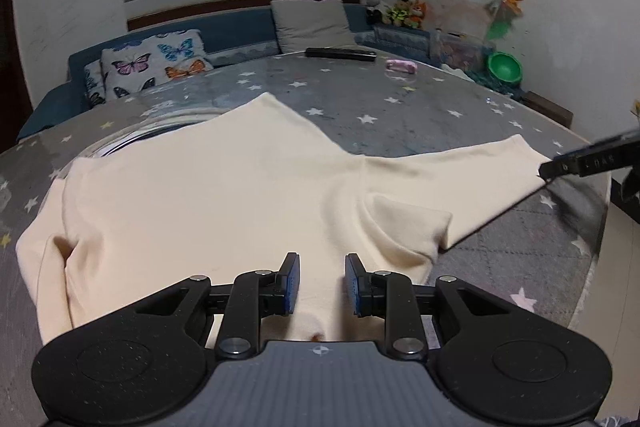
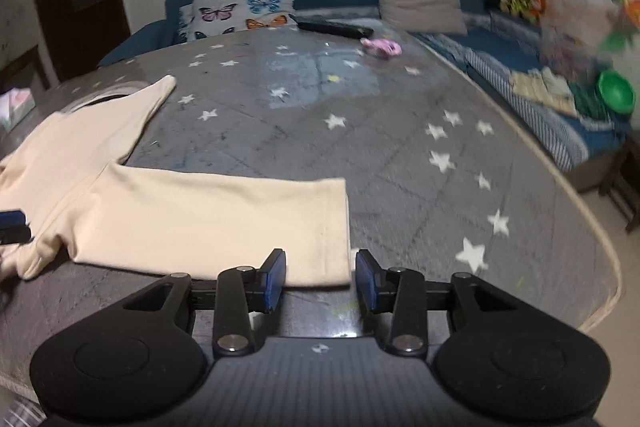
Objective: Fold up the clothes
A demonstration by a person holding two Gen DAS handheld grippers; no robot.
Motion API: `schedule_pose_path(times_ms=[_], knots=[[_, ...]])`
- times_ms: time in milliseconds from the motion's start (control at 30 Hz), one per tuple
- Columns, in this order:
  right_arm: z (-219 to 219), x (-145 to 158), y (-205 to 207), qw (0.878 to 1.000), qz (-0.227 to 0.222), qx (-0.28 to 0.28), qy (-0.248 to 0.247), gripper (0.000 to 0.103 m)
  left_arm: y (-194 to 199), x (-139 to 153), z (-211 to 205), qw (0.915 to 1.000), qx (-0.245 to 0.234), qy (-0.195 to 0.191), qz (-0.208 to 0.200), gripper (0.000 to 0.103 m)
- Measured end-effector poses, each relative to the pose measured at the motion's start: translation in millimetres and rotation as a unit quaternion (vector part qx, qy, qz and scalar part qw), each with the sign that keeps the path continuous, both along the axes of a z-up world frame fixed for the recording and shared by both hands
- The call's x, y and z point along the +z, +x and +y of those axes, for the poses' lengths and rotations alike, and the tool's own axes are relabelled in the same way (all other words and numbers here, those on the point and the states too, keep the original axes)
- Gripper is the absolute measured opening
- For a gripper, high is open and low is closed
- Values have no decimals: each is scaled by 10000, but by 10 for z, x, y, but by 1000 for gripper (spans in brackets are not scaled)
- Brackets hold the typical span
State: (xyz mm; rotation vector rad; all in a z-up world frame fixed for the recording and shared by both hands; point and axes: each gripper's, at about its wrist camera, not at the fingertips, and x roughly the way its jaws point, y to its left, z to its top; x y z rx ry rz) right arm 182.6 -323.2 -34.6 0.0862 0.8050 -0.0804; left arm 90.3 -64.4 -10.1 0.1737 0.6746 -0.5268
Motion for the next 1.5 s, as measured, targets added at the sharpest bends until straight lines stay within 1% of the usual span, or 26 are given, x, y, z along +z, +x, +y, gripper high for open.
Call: schedule_pose_path(times_ms=[100,133,167,200,233,267,300,333,433,533,633,767,867,967,1033,1100,1167,1333,1367,1400,1467,1500], knots=[[-11,-55,8,10000,-37,-80,10,38,-12,-19,21,10000,24,-8,54,27],[-4,-50,13,10000,-31,-58,2,36,-17,-26,27,10000,26,-12,66,27],[3,-44,19,10000,-24,-35,-6,24,-21,-33,33,10000,28,-15,79,27],[25,-29,19,10000,-11,8,-29,15,-24,-35,35,10000,32,-18,78,27],[48,-13,39,9999,-8,60,-138,15,-25,-35,34,10000,26,-16,79,27],[70,4,59,9996,-5,111,-247,12,-26,-36,33,10000,21,-13,79,27],[102,33,92,9987,-54,174,-480,7,-26,-36,31,10000,15,-11,79,27],[127,73,121,9968,-133,222,-752,6,-31,-38,27,10000,1,6,76,27],[137,205,252,9906,-339,288,-1296,6,-41,-38,27,10000,-40,44,63,27],[112,247,414,9877,-397,269,-1488,6,-53,-49,27,10000,-57,56,54,27],[83,133,591,9881,-328,190,-1491,6,-61,-52,13,9999,-91,88,32,27],[47,-121,739,9880,-171,97,-1529,6,-66,-51,11,9997,-181,160,-2,27],[44,-149,766,9878,-232,119,-1532,9,-75,-31,-15,9995,-211,245,-36,27],[27,-70,719,9886,-332,70,-1468,10,-109,57,-69,9993,-264,211,-187,27],[16,-4,672,9888,-425,30,-1434,13,-119,98,-122,9988,-375,160,-255,27],[53,91,608,9902,-540,102,-1281,19,-108,67,-207,9984,-485,187,-210,27],[109,180,546,9918,-643,217,-1083,20,-97,36,-292,9979,-595,213,-165,27],[335,227,520,9940,-633,675,-576,23,-169,-37,-420,9969,-741,244,-104,24],[427,223,535,9933,-613,843,-508,27,-187,-32,-416,9970,-735,232,-114,25],[504,226,552,9921,-608,983,-487,29,-204,-27,-412,9970,-729,221,-123,28],[649,233,584,9893,-614,1237,-464,29,-211,41,-327,9976,-655,146,-156,29],[782,244,602,9872,-636,1399,-436,29,-200,83,-257,9982,-541,140,-221,30]])
